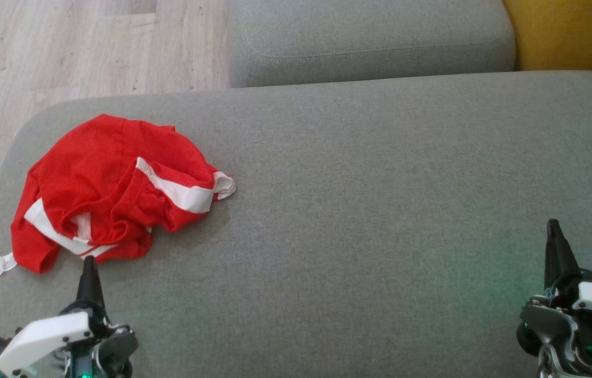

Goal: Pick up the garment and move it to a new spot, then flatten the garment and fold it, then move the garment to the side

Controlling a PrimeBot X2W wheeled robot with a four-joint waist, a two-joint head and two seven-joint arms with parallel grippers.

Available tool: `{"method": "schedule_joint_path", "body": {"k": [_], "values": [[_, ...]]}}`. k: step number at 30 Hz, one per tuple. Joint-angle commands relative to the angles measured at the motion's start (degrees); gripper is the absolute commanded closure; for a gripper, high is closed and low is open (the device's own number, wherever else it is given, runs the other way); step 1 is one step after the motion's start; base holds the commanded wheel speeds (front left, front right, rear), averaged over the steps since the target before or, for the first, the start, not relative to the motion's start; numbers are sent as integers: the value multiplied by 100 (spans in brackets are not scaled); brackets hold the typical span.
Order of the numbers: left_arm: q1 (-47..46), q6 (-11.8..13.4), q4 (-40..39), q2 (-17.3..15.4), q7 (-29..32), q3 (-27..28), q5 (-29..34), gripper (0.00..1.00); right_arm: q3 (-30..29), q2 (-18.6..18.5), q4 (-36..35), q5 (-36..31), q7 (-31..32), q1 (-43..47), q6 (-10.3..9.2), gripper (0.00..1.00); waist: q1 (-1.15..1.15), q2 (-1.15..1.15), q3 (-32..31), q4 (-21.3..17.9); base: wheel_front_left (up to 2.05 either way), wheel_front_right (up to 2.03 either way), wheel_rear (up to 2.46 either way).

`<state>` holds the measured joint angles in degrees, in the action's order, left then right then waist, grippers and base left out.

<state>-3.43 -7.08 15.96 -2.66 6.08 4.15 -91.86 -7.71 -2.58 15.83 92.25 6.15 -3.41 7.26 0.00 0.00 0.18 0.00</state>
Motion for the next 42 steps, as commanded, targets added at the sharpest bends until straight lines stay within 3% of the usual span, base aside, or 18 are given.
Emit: {"method": "schedule_joint_path", "body": {"k": [1,11,12,25,42], "values": [[-276,-41,-193,-21,38,235,-33,100,121,-30,-180,-6,32,-277,23,100,0,0,0,0,0,0,0],[-276,-41,-193,-21,38,235,-33,100,121,-30,-180,-6,32,-277,23,100,0,0,0,0,0,0,0],[0,1,3,0,0,-1,0,0,0,1,2,0,0,0,0,0,0,0,0,0,0,0,0],[150,1,200,4,-168,-105,312,0,240,6,263,-210,-164,144,2,0,0,0,-76,-4,0,0,0],[221,234,-315,1,-454,-368,1920,0,614,9,56,-2039,-452,199,5,0,0,0,-162,-33,0,0,0]]}}
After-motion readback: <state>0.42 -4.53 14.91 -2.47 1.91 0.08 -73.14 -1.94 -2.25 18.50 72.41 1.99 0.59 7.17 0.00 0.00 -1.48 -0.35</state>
